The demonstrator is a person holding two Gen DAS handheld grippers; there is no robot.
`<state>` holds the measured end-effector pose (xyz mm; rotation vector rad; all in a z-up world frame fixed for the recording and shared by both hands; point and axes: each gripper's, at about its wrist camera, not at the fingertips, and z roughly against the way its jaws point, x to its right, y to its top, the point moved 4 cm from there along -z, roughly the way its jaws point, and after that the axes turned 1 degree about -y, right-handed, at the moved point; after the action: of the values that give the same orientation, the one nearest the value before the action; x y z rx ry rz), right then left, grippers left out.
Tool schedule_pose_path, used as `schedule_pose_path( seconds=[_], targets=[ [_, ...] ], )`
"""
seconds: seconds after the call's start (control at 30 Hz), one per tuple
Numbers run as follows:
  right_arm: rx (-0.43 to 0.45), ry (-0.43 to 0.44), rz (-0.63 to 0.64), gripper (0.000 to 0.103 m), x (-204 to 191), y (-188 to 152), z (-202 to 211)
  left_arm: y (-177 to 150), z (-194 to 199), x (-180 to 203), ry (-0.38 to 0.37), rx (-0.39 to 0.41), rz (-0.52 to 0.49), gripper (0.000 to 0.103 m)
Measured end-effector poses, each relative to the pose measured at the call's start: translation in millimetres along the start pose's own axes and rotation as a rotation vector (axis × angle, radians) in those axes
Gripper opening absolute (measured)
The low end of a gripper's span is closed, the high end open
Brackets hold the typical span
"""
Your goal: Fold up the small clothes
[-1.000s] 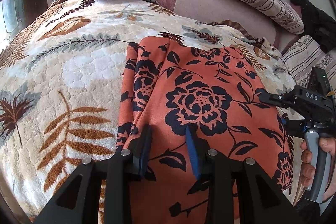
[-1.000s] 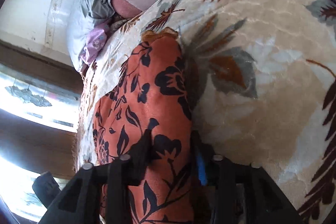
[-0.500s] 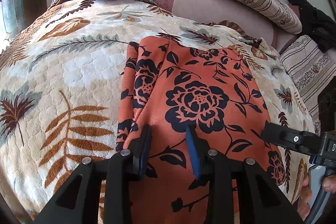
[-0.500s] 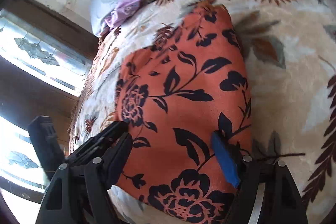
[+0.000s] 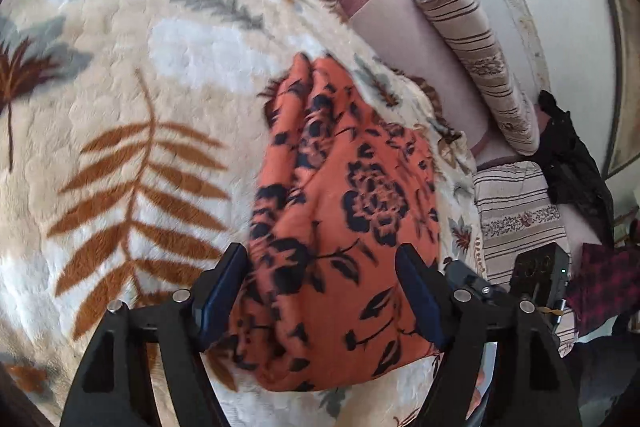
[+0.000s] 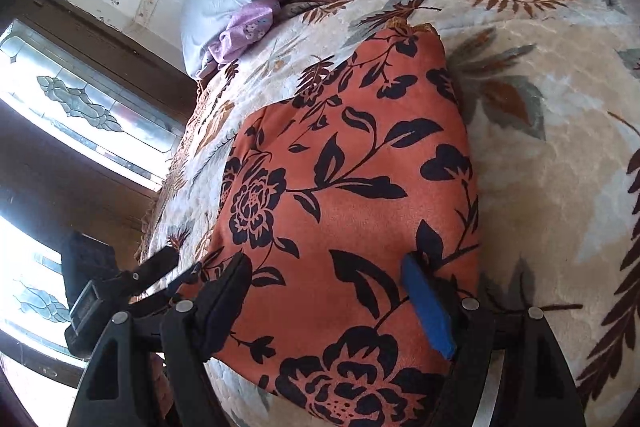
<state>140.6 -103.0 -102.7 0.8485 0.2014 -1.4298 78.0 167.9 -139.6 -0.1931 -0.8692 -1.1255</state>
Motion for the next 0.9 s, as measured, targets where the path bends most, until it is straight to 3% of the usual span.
schedule_pose_path(
  seconds=[0.03,0.13,0.2,0.27,0.37,0.47,0.5,0.53,0.57,0.73,0.77,0.8,0.83,0.9],
  targets=[
    [0.002,0.004,-0.002,0.08,1,0,0,-3,-5,-10,-0.008,-0.038,0.046,0.055],
    [0.011,0.024,-0.005,0.08,2,-1,1,-6,-5,-24,-0.061,-0.065,0.128,0.026],
    [0.015,0.034,-0.009,0.08,3,-2,1,-9,0,-18,-0.042,-0.043,0.097,0.024],
    [0.013,0.041,-0.013,0.08,3,-2,2,-12,-12,-18,0.019,-0.067,0.062,0.025],
    [0.013,0.056,-0.015,0.08,5,-2,1,-9,-9,-16,0.013,-0.094,0.088,0.029],
    [0.014,0.079,-0.026,0.08,8,-2,2,3,10,5,0.052,-0.042,0.017,0.03],
    [0.013,0.086,-0.028,0.08,8,-2,3,11,15,10,0.036,-0.028,0.005,0.039],
    [0.014,0.091,-0.03,0.08,9,-2,3,20,18,17,0.019,-0.01,-0.009,0.057],
    [0.016,0.096,-0.03,0.08,9,-2,3,31,20,22,0.009,0.014,-0.025,0.063],
    [0.02,0.11,-0.021,0.08,11,-5,5,81,-21,36,0.017,-0.001,-0.084,0.065],
    [0.018,0.117,-0.024,0.08,12,-5,5,86,-37,27,0.056,-0.028,-0.066,0.059],
    [0.017,0.127,-0.03,0.08,13,-5,6,89,-54,12,0.095,-0.081,-0.011,0.025],
    [0.016,0.137,-0.037,0.08,14,-5,7,89,-68,0,0.072,-0.119,0.038,0.016],
    [0.012,0.158,-0.05,0.08,18,-5,8,89,-60,-10,-0.001,-0.08,0.117,0.016]
  ],
)
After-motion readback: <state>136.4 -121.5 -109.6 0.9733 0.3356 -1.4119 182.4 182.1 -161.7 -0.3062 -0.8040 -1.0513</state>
